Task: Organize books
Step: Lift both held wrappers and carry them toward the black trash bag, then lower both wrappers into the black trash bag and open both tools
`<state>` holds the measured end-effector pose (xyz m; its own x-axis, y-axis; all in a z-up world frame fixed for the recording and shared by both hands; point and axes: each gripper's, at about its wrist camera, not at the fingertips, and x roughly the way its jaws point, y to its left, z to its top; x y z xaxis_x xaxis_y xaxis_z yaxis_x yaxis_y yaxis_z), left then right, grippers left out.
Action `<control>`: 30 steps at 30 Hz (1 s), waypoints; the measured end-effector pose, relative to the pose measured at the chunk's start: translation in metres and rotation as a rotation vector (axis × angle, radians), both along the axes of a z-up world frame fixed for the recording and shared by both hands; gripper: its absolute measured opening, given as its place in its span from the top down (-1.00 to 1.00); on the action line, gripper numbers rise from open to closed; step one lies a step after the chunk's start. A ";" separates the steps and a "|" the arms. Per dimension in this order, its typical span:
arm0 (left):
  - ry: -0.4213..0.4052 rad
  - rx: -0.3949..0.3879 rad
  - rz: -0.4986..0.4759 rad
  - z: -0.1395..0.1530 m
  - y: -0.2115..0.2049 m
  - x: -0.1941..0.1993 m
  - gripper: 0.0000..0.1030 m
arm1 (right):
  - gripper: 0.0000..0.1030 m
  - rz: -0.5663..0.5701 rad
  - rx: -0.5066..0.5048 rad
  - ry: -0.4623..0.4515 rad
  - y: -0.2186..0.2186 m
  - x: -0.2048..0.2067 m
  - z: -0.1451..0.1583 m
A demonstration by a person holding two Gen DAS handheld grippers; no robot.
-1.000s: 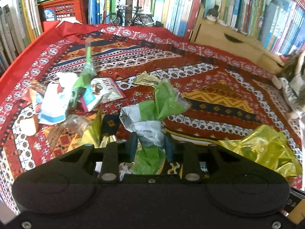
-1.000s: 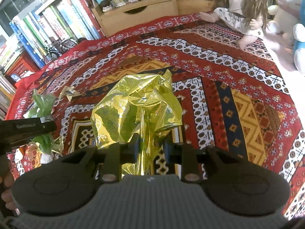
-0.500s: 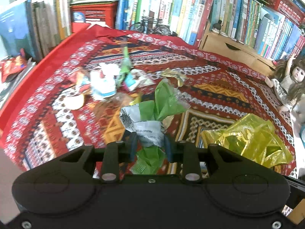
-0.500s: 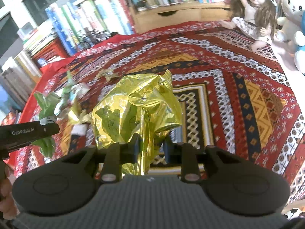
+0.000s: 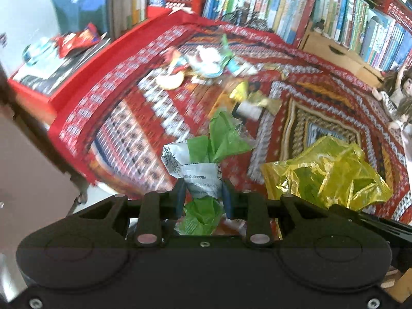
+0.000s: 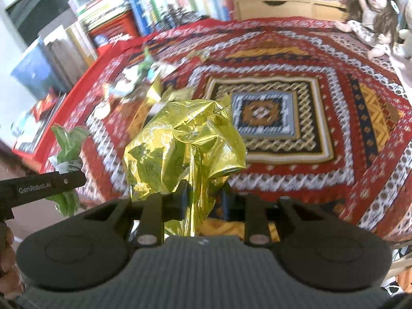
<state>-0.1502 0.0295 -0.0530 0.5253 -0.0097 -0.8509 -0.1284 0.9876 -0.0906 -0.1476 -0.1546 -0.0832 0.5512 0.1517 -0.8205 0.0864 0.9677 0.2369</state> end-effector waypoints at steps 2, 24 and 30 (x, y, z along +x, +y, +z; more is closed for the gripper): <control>0.013 -0.001 0.011 -0.006 0.009 -0.013 0.45 | 0.42 0.025 -0.008 0.009 0.010 -0.009 -0.004; 0.238 -0.058 0.128 -0.113 0.090 -0.094 0.45 | 0.42 0.333 -0.113 0.155 0.111 -0.055 -0.079; 0.288 -0.083 0.139 -0.140 0.106 -0.097 0.45 | 0.42 0.411 -0.151 0.202 0.139 -0.053 -0.107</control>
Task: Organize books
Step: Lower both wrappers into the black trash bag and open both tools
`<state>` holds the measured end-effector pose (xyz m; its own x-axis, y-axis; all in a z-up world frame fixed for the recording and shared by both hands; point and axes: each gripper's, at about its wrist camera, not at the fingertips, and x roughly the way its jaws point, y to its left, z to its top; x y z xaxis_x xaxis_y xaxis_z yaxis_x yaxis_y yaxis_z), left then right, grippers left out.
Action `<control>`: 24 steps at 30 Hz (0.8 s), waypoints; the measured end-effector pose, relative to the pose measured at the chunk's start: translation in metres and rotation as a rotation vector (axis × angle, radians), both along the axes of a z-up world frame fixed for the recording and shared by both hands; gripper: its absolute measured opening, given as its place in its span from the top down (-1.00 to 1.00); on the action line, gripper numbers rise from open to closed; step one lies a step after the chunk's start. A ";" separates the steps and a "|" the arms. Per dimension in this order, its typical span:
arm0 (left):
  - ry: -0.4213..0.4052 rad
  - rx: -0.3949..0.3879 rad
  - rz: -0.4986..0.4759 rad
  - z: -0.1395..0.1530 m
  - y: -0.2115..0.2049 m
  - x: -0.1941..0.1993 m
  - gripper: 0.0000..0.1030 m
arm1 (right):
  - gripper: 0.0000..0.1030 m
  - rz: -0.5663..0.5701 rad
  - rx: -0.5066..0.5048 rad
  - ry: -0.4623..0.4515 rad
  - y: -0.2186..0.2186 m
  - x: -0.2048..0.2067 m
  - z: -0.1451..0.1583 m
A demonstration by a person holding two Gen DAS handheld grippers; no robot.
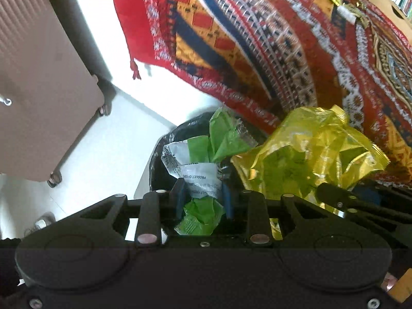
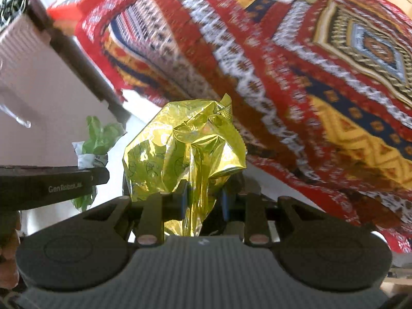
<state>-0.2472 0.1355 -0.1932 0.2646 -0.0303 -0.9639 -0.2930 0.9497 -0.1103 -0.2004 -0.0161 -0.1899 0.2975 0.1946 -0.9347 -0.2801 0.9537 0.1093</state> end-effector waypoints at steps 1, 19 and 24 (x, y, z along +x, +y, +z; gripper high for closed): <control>0.004 -0.004 -0.002 -0.004 0.002 0.000 0.45 | 0.42 0.015 -0.008 0.005 0.004 0.001 -0.004; 0.043 -0.051 -0.014 -0.030 0.013 0.008 0.20 | -0.02 0.093 -0.042 0.063 0.025 0.016 -0.057; 0.028 -0.031 -0.029 -0.027 0.011 0.012 -0.01 | -0.14 0.073 -0.035 0.054 0.024 0.018 -0.056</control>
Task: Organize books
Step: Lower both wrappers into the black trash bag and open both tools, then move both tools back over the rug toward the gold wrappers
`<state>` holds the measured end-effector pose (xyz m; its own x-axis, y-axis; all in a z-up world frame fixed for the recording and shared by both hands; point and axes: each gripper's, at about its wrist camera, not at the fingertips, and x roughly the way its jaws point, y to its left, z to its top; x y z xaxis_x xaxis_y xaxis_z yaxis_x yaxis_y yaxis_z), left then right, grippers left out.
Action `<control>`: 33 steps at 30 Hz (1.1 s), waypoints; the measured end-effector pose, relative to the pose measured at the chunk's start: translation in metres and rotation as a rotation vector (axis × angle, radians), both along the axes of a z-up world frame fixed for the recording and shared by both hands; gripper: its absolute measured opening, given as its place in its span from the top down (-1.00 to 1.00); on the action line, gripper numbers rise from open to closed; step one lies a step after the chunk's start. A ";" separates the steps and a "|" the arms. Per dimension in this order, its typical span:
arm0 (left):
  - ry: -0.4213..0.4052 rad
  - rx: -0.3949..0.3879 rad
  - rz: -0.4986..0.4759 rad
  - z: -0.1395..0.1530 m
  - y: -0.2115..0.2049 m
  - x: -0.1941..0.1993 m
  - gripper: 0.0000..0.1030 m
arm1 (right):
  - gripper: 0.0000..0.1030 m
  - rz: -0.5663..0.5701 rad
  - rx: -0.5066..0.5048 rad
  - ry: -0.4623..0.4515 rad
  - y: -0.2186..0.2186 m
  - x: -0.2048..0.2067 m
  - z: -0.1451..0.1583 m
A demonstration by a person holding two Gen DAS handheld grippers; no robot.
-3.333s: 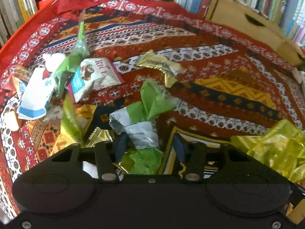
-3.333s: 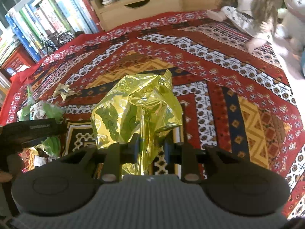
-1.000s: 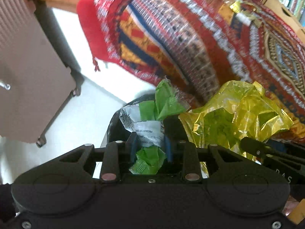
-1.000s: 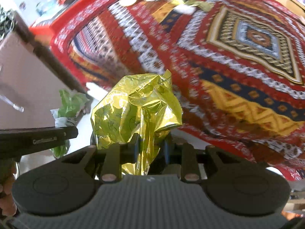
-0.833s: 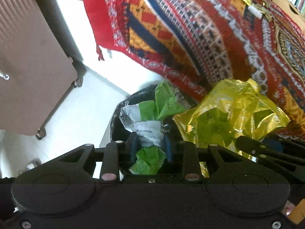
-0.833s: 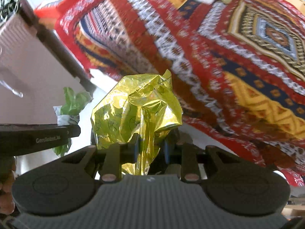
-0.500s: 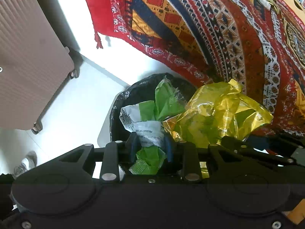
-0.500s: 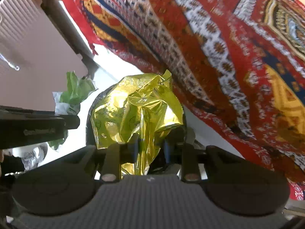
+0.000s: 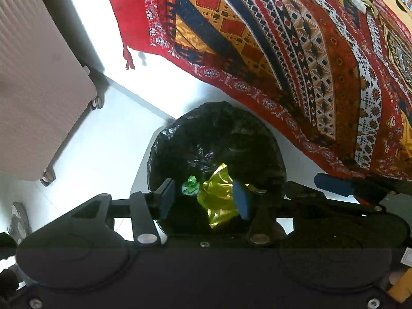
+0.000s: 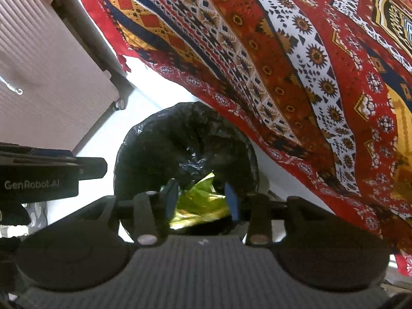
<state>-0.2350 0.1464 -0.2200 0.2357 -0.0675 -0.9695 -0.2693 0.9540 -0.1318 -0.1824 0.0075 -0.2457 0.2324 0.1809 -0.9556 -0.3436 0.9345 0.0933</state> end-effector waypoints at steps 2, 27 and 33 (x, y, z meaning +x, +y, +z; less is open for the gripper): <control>-0.007 0.006 0.001 0.001 0.000 0.001 -0.15 | -0.15 -0.005 -0.001 -0.005 -0.001 0.002 0.001; -0.437 0.062 -0.089 0.155 -0.060 0.097 -0.52 | -0.34 -0.318 0.124 -0.299 -0.118 0.060 0.171; -0.488 0.032 -0.132 0.170 -0.099 0.142 -0.72 | -0.34 -0.369 0.142 -0.356 -0.157 0.088 0.198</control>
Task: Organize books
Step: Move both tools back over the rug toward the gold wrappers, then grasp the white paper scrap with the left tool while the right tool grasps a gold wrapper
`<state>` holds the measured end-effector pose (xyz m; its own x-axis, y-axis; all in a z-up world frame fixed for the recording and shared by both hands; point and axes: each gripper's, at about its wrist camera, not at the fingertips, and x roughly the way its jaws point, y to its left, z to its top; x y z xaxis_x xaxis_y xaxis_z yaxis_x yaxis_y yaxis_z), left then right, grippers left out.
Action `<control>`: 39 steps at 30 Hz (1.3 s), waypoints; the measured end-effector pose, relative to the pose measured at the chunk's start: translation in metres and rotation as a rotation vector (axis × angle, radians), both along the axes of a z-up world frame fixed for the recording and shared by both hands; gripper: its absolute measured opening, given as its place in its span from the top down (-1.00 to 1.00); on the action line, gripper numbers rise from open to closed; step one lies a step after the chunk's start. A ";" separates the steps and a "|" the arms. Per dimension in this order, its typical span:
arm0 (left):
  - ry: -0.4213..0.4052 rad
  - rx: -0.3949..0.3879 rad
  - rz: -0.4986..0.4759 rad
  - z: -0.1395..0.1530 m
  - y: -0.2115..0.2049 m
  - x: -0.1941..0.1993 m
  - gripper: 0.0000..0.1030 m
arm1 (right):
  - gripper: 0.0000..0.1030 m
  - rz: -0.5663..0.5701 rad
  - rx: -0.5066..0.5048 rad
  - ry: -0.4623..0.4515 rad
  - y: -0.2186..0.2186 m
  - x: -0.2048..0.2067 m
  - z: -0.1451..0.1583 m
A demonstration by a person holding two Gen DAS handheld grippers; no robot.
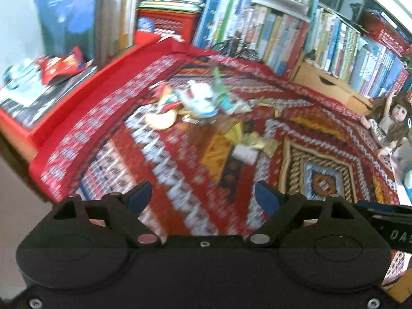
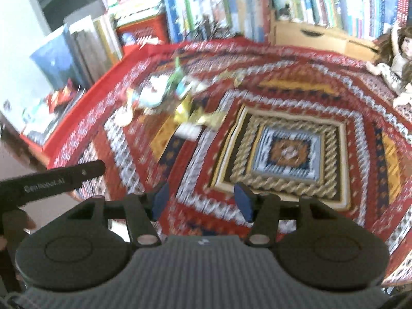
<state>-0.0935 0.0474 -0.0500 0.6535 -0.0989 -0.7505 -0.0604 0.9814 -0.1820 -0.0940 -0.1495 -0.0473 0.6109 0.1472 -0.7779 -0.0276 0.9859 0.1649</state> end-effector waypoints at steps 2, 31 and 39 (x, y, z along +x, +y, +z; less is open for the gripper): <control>-0.002 0.011 -0.015 -0.002 -0.015 0.016 -0.74 | -0.34 -0.006 -0.010 -0.013 -0.011 0.011 0.005; 0.212 0.151 -0.083 -0.103 -0.105 0.160 -0.15 | -0.33 0.129 -0.068 0.111 -0.073 0.145 -0.068; 0.195 0.146 -0.005 -0.094 -0.101 0.157 0.16 | -0.33 0.213 -0.096 0.102 -0.059 0.159 -0.075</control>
